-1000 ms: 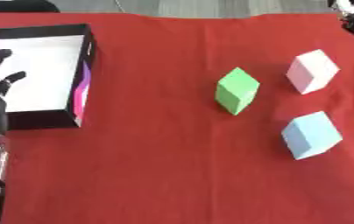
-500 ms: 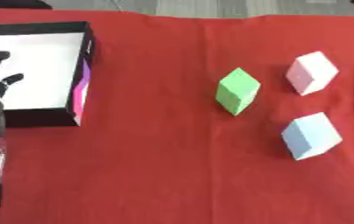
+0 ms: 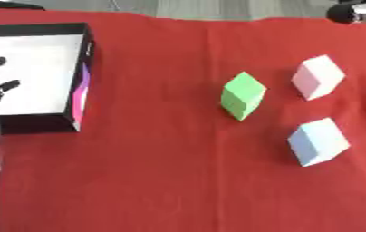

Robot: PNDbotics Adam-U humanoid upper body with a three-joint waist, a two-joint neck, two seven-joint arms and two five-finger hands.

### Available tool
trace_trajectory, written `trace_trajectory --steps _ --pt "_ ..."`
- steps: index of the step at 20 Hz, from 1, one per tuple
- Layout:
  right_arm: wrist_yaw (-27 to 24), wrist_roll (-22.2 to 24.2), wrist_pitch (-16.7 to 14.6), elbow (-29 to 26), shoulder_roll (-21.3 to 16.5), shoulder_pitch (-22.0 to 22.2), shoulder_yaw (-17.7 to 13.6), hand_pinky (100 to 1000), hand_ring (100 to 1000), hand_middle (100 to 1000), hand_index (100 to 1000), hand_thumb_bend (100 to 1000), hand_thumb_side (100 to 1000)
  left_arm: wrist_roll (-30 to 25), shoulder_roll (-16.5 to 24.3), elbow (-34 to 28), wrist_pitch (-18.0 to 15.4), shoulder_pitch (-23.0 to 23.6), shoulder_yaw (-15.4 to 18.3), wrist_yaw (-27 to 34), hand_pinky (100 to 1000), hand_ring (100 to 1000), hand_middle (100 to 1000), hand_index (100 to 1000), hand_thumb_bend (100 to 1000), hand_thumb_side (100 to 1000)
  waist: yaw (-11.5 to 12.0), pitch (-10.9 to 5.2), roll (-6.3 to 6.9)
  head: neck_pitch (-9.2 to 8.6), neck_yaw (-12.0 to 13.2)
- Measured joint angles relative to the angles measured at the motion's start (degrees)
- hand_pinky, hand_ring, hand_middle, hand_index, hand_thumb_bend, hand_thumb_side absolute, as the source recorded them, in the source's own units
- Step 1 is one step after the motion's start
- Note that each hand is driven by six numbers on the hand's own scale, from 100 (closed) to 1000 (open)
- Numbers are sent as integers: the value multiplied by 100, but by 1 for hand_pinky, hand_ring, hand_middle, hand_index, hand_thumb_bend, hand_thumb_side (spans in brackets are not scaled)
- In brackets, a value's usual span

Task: Pick up the objects with one hand, pass them to the other hand, and then place them into the box on the other side of the table.

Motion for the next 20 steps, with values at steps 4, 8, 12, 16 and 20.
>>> trace_trajectory --steps 4,8,12,16,20 --pt "1 292 -36 -283 -235 240 -35 858 876 866 893 483 398 -1 20 0 1 4 0 -7 724 995 712 656 255 850 -5 0 -9 -88 -145" --pt "42 543 -104 -563 -414 485 -102 866 879 871 897 507 372 -1 21 0 2 5 0 -10 724 996 712 656 254 851 -9 0 -9 -108 -187" --pt "123 773 -174 -766 -552 698 -136 873 881 869 880 527 330 0 21 0 3 5 0 -10 725 996 712 656 254 852 -10 0 -9 -108 -184" --pt "252 963 -289 -919 -615 884 -138 888 880 861 869 567 258 3 22 0 6 6 1 -10 725 996 712 653 253 852 -10 0 -9 -98 -163" --pt "449 1150 -477 -1064 -696 1064 -133 901 884 863 861 602 199 8 26 0 10 11 1 -10 725 997 712 653 252 853 -16 0 -9 -69 -140"
